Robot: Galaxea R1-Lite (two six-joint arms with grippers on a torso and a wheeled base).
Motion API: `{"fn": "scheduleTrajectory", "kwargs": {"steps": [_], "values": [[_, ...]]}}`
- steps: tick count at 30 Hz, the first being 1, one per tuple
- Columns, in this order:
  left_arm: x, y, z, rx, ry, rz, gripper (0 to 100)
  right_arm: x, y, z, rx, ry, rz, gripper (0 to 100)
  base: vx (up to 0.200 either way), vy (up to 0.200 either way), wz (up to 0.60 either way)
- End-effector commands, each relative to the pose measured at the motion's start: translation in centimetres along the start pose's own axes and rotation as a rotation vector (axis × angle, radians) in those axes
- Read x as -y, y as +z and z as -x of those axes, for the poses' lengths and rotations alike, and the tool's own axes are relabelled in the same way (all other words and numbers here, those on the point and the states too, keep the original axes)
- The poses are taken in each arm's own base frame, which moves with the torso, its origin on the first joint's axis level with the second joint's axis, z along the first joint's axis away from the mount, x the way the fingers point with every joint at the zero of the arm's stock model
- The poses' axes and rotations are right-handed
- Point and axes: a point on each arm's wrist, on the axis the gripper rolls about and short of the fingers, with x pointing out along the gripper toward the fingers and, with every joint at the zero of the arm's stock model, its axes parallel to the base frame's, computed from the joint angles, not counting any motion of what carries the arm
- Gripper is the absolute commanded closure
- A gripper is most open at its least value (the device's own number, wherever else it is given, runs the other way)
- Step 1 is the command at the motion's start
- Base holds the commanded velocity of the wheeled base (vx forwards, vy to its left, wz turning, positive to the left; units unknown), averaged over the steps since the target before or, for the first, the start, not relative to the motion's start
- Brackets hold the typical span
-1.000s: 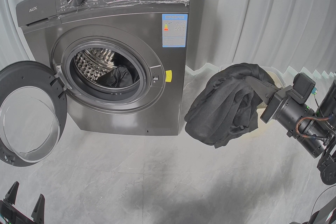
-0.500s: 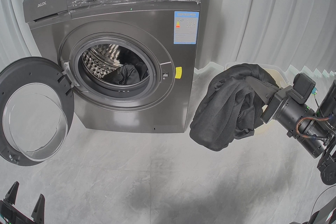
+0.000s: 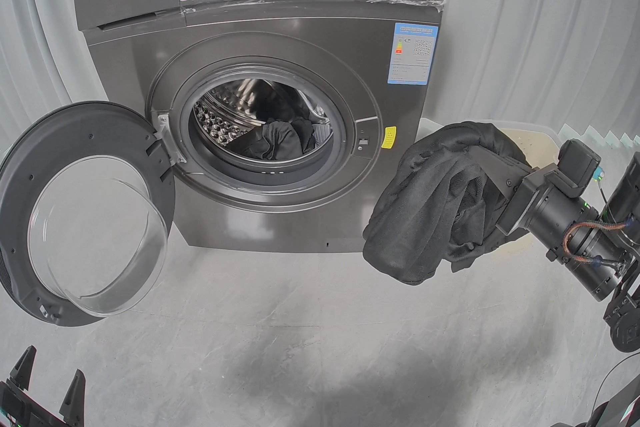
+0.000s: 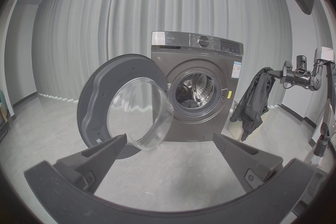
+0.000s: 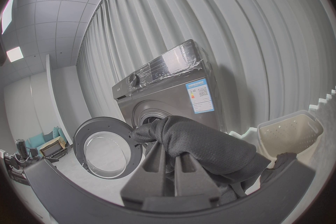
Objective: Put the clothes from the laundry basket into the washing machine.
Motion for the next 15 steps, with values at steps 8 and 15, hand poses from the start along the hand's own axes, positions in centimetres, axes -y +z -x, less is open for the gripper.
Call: {"fn": "scheduleTrajectory", "kwargs": {"steps": [8,15], "values": [[-0.02,-0.44,0.01,0.000,0.000,0.000,0,-0.10,-0.17,0.00,-0.007,0.002,-0.001,100,0.000,0.075,0.00],[-0.02,-0.44,0.01,0.000,0.000,0.000,0,-0.13,-0.25,-0.04,-0.008,0.003,-0.001,100,0.171,0.000,0.00]]}}
